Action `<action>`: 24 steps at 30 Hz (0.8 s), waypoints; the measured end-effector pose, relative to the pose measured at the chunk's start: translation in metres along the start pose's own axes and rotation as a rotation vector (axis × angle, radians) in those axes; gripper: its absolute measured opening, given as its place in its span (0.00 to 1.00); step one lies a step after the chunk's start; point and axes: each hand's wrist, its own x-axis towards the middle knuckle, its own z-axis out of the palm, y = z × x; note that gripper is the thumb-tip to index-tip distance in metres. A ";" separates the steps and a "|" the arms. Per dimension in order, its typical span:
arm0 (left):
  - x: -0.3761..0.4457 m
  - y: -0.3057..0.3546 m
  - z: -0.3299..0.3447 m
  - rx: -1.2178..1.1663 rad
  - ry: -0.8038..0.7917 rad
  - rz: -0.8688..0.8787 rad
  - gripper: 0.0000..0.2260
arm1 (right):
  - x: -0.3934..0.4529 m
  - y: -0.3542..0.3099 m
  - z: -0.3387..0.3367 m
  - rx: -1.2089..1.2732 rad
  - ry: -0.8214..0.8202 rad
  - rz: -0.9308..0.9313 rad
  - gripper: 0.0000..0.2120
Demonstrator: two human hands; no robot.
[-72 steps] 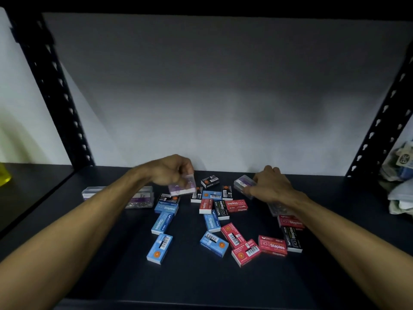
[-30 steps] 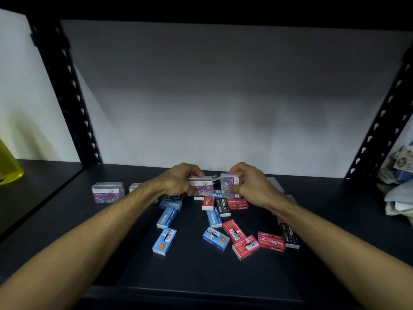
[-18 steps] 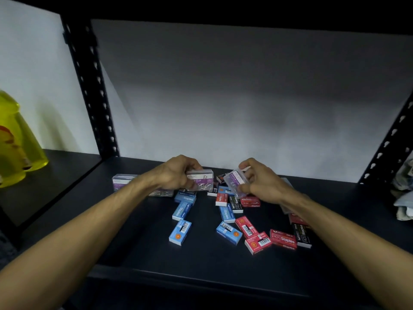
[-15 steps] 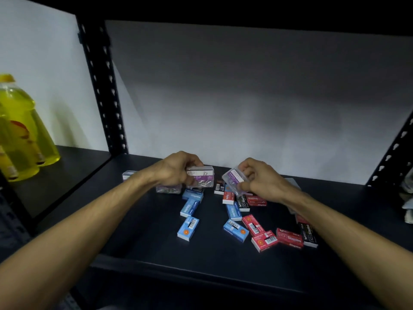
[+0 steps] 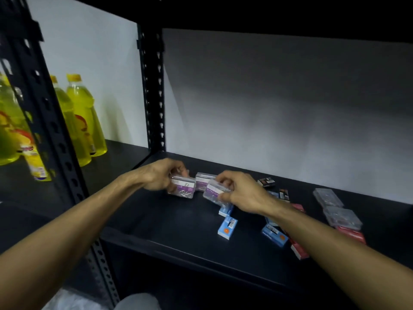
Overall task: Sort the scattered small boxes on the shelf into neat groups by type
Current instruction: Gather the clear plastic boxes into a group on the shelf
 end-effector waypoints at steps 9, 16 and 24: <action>-0.005 -0.034 0.001 -0.079 -0.026 -0.021 0.19 | 0.018 -0.017 0.023 -0.060 -0.081 -0.016 0.20; -0.004 -0.038 0.003 -0.093 -0.010 -0.005 0.19 | 0.022 -0.021 0.030 -0.068 -0.091 -0.014 0.24; -0.003 -0.041 0.002 -0.096 0.006 0.005 0.18 | 0.022 -0.022 0.031 -0.090 -0.093 -0.021 0.26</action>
